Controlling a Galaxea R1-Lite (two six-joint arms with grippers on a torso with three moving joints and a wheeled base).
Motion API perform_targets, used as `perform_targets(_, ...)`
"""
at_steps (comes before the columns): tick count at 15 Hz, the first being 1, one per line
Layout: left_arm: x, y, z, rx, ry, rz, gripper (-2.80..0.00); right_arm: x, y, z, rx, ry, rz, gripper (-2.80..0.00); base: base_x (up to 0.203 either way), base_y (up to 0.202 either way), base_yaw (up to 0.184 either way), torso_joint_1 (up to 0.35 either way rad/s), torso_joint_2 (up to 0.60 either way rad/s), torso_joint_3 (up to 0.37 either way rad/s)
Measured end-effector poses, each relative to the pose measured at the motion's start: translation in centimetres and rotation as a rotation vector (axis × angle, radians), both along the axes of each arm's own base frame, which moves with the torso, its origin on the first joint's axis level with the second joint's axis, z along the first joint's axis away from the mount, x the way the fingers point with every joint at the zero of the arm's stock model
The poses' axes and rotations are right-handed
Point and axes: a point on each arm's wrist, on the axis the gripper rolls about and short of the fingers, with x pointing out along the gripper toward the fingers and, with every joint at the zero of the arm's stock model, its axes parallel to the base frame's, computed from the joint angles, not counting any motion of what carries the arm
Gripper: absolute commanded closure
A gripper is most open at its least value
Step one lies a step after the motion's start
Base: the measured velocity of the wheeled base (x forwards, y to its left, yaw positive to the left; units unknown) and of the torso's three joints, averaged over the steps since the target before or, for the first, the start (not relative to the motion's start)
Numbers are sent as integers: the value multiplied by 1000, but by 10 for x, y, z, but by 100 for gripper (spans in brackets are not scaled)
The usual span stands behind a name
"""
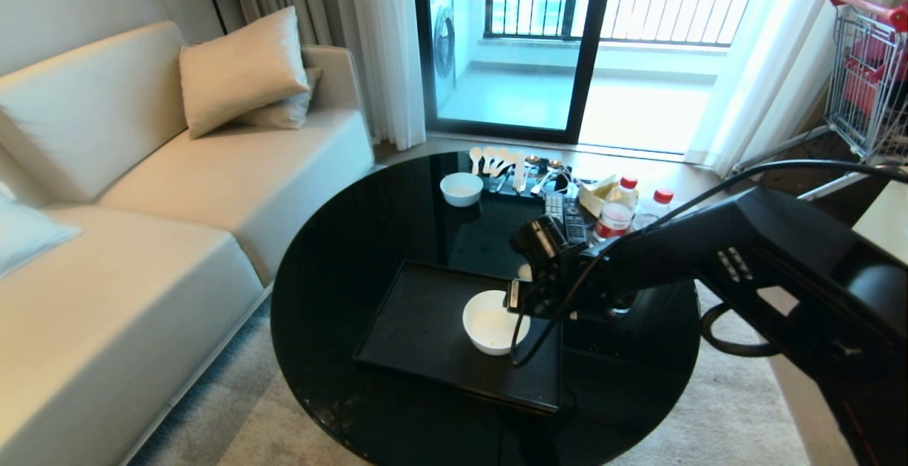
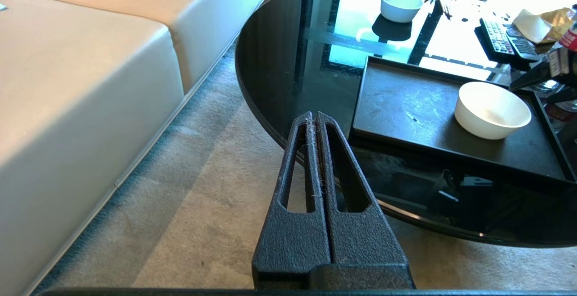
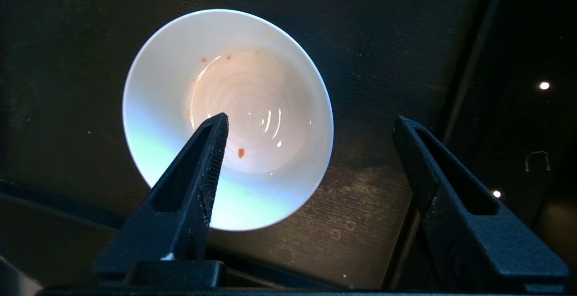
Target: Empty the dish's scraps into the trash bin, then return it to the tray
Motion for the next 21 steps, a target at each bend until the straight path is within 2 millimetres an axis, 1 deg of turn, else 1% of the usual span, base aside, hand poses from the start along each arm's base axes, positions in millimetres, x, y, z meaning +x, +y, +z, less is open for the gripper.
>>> perform_targets(1, 0, 0, 0, 0, 0, 0, 0, -3, -2, 9, 6, -14, -2, -280, 0, 0, 0, 0, 0, 0)
perform_targets(3, 0, 0, 0, 0, 0, 0, 0, -12, -8, 35, 25, -53, -4, -280, 0, 0, 0, 0, 0, 0)
perform_targets(4, 0, 0, 0, 0, 0, 0, 0, -17, -11, 48, 37, -74, -4, 0, 0, 0, 0, 0, 0, 0)
perform_targets(6, 0, 0, 0, 0, 0, 0, 0, -30, -19, 69, 41, -112, -19, 0, 0, 0, 0, 0, 0, 0)
perform_targets(8, 0, 0, 0, 0, 0, 0, 0, -44, -30, 82, 18, -140, -54, 0, 0, 0, 0, 0, 0, 0)
perform_targets(12, 0, 0, 0, 0, 0, -1, 0, -71, -48, 102, 35, -206, -56, 0, 0, 0, 0, 0, 0, 0)
perform_targets(16, 0, 0, 0, 0, 0, 0, 0, -97, -65, 118, 8, -274, -35, 0, 0, 0, 0, 0, 0, 0)
perform_targets(19, 0, 0, 0, 0, 0, -1, 0, -119, -81, 124, -30, -318, -26, 0, 0, 0, 0, 0, 0, 0)
perform_targets(21, 0, 0, 0, 0, 0, 0, 0, -138, -93, 126, -49, -348, -16, 0, 0, 0, 0, 0, 0, 0)
